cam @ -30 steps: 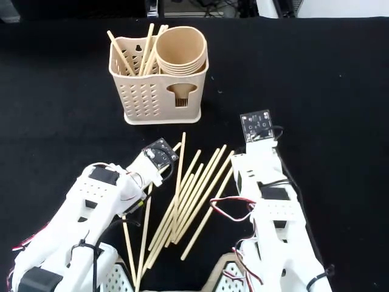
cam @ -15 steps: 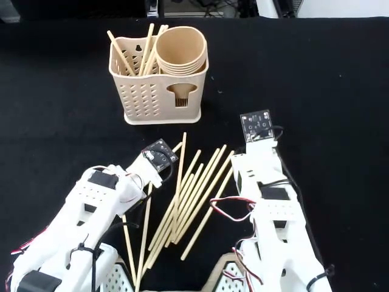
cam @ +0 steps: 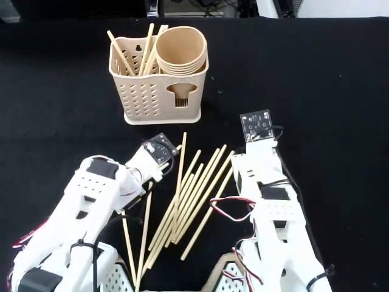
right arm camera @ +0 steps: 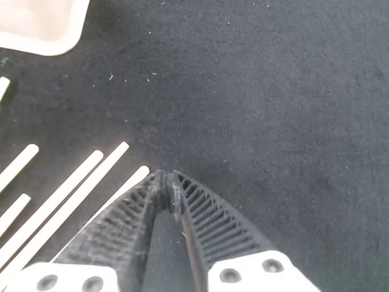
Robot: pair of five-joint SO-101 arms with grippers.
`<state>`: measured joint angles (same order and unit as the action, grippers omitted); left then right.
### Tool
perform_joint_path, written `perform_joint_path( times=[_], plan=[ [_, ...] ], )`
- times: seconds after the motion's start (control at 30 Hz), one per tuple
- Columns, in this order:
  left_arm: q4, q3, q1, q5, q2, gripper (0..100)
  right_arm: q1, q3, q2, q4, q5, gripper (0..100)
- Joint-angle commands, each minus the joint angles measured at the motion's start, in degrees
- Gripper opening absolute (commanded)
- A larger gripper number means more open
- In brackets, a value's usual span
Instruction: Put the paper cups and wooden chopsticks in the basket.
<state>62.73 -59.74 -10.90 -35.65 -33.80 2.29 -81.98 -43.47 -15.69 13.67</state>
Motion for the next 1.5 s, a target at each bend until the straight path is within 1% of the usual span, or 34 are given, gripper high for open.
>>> perform_joint_path(
  times=[0.0, 0.1, 0.23, 0.3, 0.47, 0.57, 0.67, 1.1, 1.27, 1.47],
  plan=[
    [1.67, 3.82, -0.13, 0.44, -0.79, 3, -0.62, 0.22, -1.19, 0.97, 0.0, 2.5],
    [1.93, 5.32, -0.13, 0.53, -0.79, 3, -0.62, 0.22, -1.19, 0.97, 0.0, 2.5],
    [4.84, 6.64, -0.13, 0.53, -0.79, 3, -0.62, 0.22, -1.19, 1.05, 0.0, 2.5],
    [3.6, 5.41, -0.13, 0.44, -0.79, 3, -0.62, 0.22, -1.19, 1.05, 0.0, 2.5],
    [-5.98, -1.01, -0.22, 0.44, -0.09, 3, -0.62, 0.22, -1.19, 0.97, 0.0, 2.5],
    [-9.23, -4.35, -0.13, 0.44, -0.09, 7, -0.62, 0.22, -1.19, 0.97, 0.0, 2.5],
    [-10.64, -6.2, -0.13, 0.44, -0.09, 11, -0.62, 0.22, -1.19, 0.97, 0.0, 2.5],
    [-11.08, -6.64, -0.04, 0.18, -0.09, 11, -0.62, 0.13, -1.19, 0.97, 0.0, 2.5],
    [-15.65, -9.36, 1.45, 0.18, 0.0, 11, -0.62, 0.13, -1.19, 0.88, 0.0, 2.5],
    [-15.65, -9.89, 2.24, 0.09, 0.0, 11, -0.62, 0.13, -1.19, 0.88, 0.0, 2.5]
  ],
)
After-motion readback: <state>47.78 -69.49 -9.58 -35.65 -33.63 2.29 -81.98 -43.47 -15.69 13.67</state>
